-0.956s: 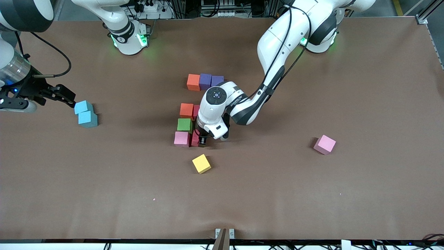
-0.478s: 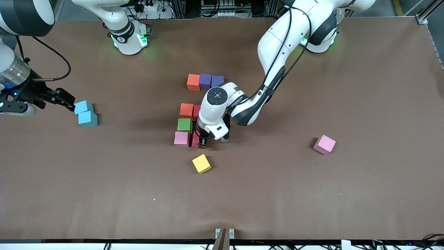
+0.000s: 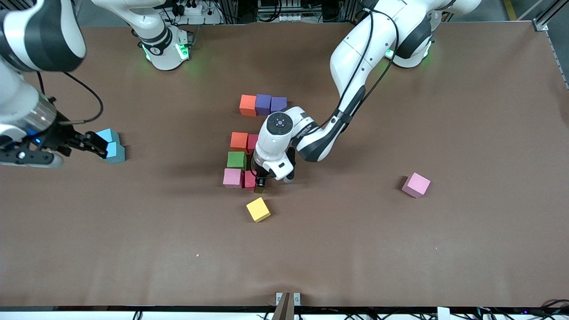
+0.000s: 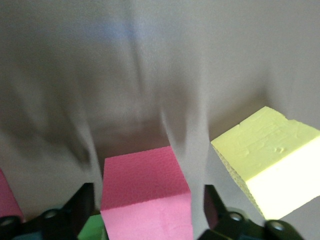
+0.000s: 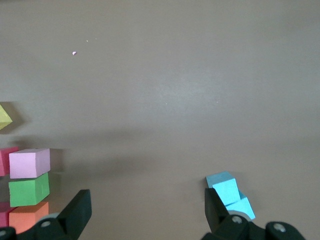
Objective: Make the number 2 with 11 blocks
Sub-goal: 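Set the red block beside the pink block with the left gripper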
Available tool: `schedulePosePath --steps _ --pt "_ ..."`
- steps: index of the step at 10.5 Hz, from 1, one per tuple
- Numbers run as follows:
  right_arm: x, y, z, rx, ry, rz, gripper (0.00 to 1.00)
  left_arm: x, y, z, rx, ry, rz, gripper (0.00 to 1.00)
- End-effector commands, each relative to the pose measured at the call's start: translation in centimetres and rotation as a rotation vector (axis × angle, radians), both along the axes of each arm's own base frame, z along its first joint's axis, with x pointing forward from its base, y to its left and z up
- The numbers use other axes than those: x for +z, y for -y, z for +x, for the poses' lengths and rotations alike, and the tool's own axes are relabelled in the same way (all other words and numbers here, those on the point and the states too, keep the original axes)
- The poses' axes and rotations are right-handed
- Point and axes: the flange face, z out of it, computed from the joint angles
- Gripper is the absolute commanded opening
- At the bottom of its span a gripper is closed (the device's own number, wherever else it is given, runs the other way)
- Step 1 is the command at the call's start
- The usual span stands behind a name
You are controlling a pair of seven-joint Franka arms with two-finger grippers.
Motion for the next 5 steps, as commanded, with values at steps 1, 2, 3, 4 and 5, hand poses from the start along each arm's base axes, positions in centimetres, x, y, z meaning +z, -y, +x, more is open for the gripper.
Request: schedulePosePath --steps 1,2,3,4,5 --pt "0.1 -1.9 0.5 0.041 0.003 0.002 1.00 0.7 0.6 0.1 0.006 0.013 -0.020 1.00" --pt "0.2 -3.4 0.4 0.068 0.010 0.003 1.00 1.1 0.6 0.1 0.005 0.012 -0.020 1.00" --pt "-0.3 -5.0 0.8 0.101 0.035 -0.010 1.00 1.4 0.8 -0.2 0.001 0.006 -0.021 1.00" --pt "-0.7 -5.5 1.2 0.111 0.049 -0.019 1.00 2.2 0.9 -0.2 -0.001 0.004 -0.016 1.00" --pt "-1.1 -6.0 1.3 0.117 0.049 -0.014 1.00 2.7 1.0 -0.4 -0.004 -0.004 -0.009 1.00"
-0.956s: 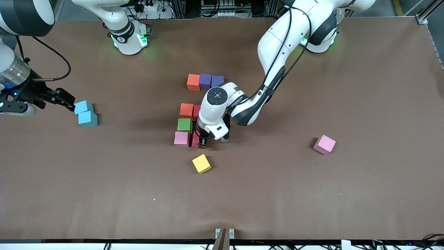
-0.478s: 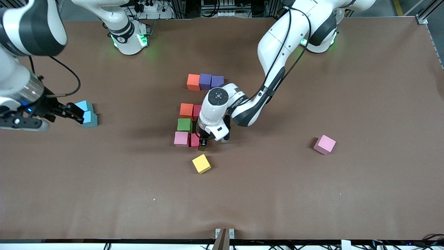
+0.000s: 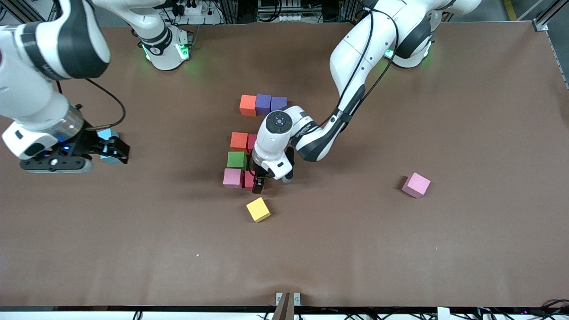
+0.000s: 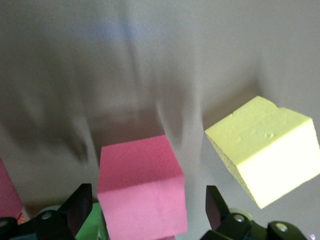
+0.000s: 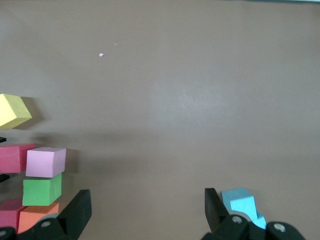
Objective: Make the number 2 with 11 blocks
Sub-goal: 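Set the red block beside the pink block with the left gripper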
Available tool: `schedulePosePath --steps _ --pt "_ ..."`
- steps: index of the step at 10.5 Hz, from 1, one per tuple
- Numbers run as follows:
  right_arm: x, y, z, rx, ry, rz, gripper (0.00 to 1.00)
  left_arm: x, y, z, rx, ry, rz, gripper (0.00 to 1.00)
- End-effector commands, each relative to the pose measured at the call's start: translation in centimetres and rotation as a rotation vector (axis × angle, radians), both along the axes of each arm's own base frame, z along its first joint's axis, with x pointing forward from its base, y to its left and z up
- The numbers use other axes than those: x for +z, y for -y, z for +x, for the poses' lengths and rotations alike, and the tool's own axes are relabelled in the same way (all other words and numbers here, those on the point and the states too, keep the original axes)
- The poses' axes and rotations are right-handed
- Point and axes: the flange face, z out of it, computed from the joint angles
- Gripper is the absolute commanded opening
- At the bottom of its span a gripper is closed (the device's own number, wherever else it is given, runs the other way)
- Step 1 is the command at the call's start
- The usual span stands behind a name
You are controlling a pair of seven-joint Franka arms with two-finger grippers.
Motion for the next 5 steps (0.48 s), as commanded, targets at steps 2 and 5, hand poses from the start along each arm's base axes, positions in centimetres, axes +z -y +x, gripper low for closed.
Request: schedulePosePath --steps 2,5 --pt "-0.4 -2.0 1.1 0.032 0.034 0.006 1.00 3.6 0.6 -0.7 -0.008 -0.031 0.018 1.00" --pt "-3.0 -4.7 3.1 0.090 0.116 0.032 1.00 8.0 -1.2 0.4 -0.004 -0.043 0.094 1.00"
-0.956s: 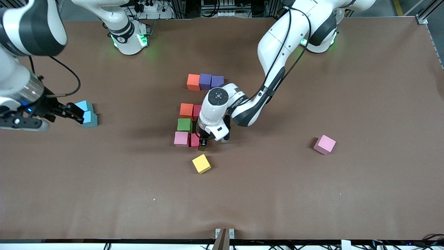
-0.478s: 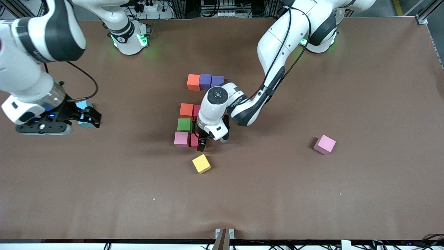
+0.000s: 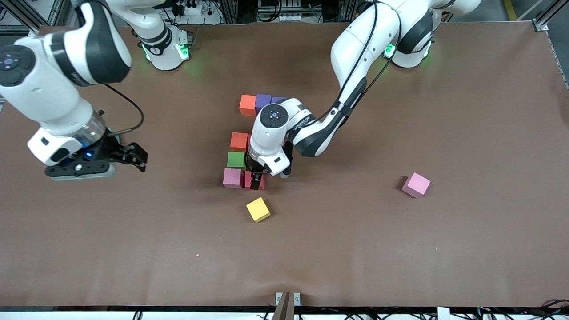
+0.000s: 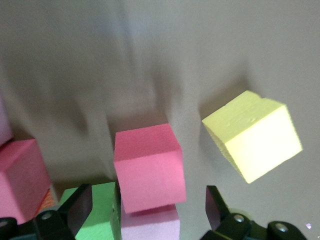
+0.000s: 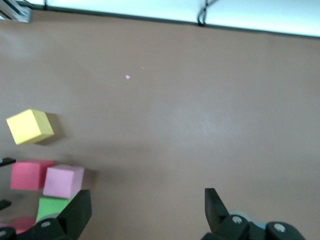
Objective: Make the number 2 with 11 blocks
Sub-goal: 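Set the red block beside the pink block with the left gripper, then open the left gripper and withdraw while the right gripper grasps yellow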
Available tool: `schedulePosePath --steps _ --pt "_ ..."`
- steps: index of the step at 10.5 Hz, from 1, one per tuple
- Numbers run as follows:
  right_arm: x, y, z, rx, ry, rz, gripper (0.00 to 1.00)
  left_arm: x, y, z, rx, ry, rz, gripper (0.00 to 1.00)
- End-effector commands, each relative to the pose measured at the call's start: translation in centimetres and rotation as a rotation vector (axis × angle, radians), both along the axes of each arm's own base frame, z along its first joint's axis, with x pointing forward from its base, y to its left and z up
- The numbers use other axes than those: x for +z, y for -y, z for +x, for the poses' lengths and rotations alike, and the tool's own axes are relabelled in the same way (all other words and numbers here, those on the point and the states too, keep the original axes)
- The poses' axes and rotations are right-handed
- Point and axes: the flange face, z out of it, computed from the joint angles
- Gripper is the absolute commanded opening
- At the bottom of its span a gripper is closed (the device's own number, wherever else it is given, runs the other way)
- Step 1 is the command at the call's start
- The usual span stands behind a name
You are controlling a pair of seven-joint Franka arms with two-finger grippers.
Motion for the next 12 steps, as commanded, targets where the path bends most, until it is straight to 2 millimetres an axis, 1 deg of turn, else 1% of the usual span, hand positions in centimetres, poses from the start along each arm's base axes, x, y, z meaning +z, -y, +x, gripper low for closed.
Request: schedulePosePath --steps 1,2,3,4,5,6,7,8,9,10,12 --pt "-2.7 -0.5 1.8 0.022 -0.001 0.001 1.00 3.2 -1.9 0.5 -0.027 -0.018 0.078 1.00" --pt "-4.1 -1.2 2.2 0.048 -0.009 -0.001 1.00 3.6 -4.0 1.8 -0.045 -0.044 0.123 1.00" --pt "-4.8 -2.9 2.6 0.074 0.008 0.007 1.00 3.8 -6.9 3.7 -0.054 -0.072 0.160 1.00" --pt "-5.8 -3.9 3.4 0.091 0.025 0.014 1.00 3.6 -10.4 5.5 -0.058 -0.113 0.200 1.00" --pt "-7.0 -4.3 4.0 0.098 0.017 0.012 1.00 3.2 -13.5 6.8 -0.057 -0.136 0.222 1.00" --pt "-7.8 -6.0 4.8 0.125 0.021 0.015 1.00 2.8 -16.4 7.6 -0.059 -0.155 0.240 1.00" --pt "-8.2 -8.2 5.9 0.195 0.037 0.008 1.00 3.3 -20.1 8.5 -0.076 -0.161 0.253 1.00" --pt "-9.3 -10.6 7.2 0.252 0.051 0.010 1.00 4.2 -24.2 9.2 -0.098 -0.156 0.257 1.00" --pt "-10.3 -12.8 8.2 0.280 0.081 0.023 1.00 4.3 -28.0 8.9 -0.123 -0.144 0.260 1.00" --pt "-11.3 -15.0 8.9 0.311 0.117 0.036 1.00 4.0 -31.8 8.1 -0.157 -0.125 0.262 1.00" --pt "-15.0 -19.2 8.5 0.354 0.097 0.047 1.00 2.8 -37.8 6.3 -0.230 -0.134 0.280 1.00"
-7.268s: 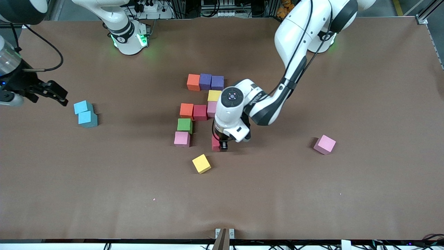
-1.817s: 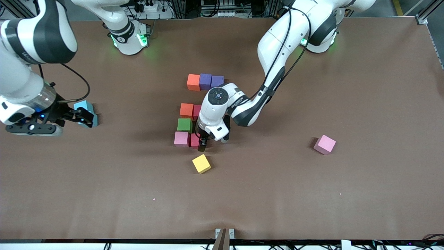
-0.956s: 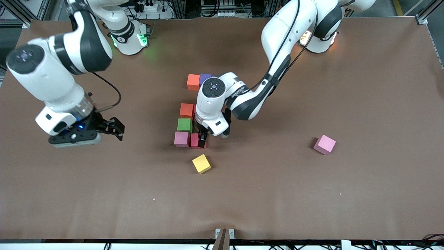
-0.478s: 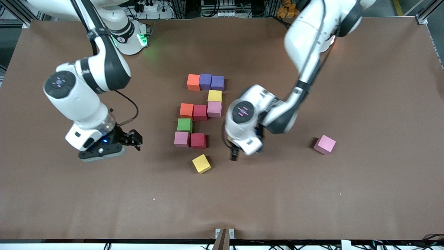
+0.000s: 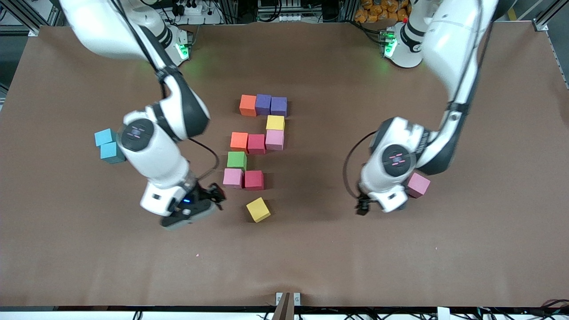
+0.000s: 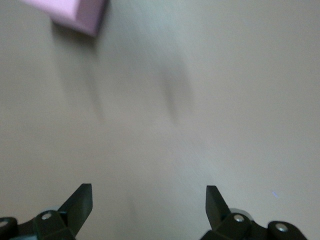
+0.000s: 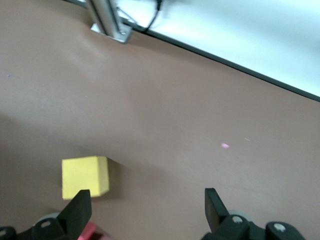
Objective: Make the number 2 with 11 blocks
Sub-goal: 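Open the left gripper and withdraw while the right gripper grasps yellow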
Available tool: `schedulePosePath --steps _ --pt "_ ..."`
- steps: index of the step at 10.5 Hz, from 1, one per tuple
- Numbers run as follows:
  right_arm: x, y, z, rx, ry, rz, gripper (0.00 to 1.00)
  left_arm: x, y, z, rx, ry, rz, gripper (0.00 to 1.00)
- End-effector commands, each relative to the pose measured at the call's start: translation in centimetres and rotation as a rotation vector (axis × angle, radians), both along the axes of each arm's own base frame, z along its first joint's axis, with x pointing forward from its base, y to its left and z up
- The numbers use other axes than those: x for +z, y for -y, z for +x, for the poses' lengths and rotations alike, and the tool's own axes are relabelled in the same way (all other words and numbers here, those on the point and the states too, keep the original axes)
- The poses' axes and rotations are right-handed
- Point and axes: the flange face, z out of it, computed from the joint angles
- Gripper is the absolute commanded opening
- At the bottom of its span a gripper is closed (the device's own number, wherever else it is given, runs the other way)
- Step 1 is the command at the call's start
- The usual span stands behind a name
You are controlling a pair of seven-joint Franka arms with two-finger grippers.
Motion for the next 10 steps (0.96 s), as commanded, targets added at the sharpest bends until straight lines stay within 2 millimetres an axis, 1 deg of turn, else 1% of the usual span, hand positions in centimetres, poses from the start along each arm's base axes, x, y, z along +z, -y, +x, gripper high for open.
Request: schedulePosePath --steps 1,2,3,4,5,6,7,8,9,10 --pt "-4.3 -4.0 0.8 0.050 -0.007 -0.008 1.00 -0.6 -6.7 -4.1 -0.071 -0.033 0.022 1.00" --pt "-5.6 -6.7 0.6 0.071 -0.003 -0.004 1.00 -0.8 -9.7 -4.7 -0.094 -0.052 0.030 1.00" --pt "-6.5 -8.7 0.6 0.086 0.009 -0.019 1.00 -0.8 -12.3 -5.0 -0.131 -0.064 0.031 1.00" --pt "-7.6 -9.0 0.7 0.079 -0.007 -0.013 1.00 -0.8 -13.7 -5.3 -0.183 -0.072 0.030 1.00" --pt "-9.4 -9.6 0.4 0.081 -0.025 -0.016 1.00 -1.1 -15.0 -5.1 -0.232 -0.080 0.028 1.00" --pt "-10.6 -9.7 0.2 0.082 -0.034 -0.027 1.00 -1.5 -15.5 -5.0 -0.272 -0.082 0.024 1.00" --pt "-11.2 -9.4 0.1 0.074 -0.055 -0.024 1.00 -1.9 -16.8 -4.5 -0.284 -0.072 0.024 1.00" --pt "-11.8 -9.2 0.1 0.057 -0.075 -0.008 1.00 -2.6 -17.1 -4.0 -0.291 -0.055 0.027 1.00" --pt "-12.7 -9.9 -0.4 0.060 -0.084 -0.015 1.00 -3.4 -17.5 -3.7 -0.286 -0.035 0.025 1.00" --pt "-12.8 -9.8 -0.4 0.048 -0.096 -0.004 1.00 -4.1 -17.7 -3.4 -0.279 -0.020 0.022 1.00"
